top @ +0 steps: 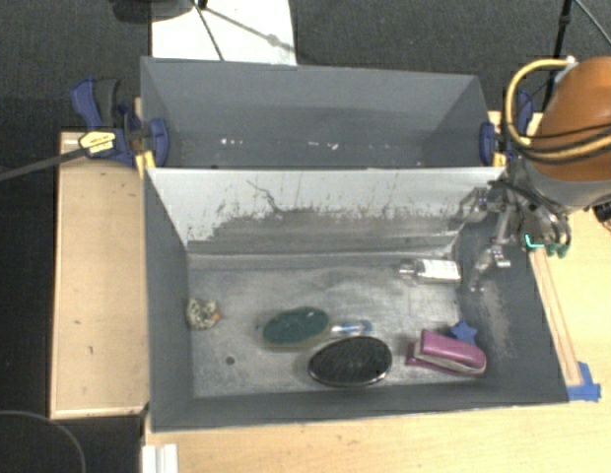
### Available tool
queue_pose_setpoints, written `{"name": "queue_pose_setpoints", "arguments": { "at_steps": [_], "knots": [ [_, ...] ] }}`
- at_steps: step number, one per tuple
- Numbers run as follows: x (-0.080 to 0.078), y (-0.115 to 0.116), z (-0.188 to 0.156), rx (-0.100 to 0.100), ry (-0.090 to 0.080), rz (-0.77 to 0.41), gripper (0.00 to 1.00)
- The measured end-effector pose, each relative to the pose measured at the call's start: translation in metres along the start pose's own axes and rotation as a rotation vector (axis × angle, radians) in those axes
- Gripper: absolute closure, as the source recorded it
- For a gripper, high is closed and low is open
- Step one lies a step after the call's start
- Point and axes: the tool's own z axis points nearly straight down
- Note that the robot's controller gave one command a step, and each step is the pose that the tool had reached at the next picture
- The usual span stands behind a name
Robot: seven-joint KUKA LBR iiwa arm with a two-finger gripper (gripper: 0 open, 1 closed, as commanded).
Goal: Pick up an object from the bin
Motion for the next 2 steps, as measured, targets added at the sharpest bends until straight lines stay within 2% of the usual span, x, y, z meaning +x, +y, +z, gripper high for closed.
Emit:
{"name": "queue_pose_setpoints", "arguments": {
  "at_steps": [1, 2],
  "knots": [
    [0.027, -0.008, 0.09, 0.0, -0.003, -0.153, 0.0],
    [0.056, -0.017, 0.105, 0.003, -0.02, -0.058, 0.0]
  ]
}}
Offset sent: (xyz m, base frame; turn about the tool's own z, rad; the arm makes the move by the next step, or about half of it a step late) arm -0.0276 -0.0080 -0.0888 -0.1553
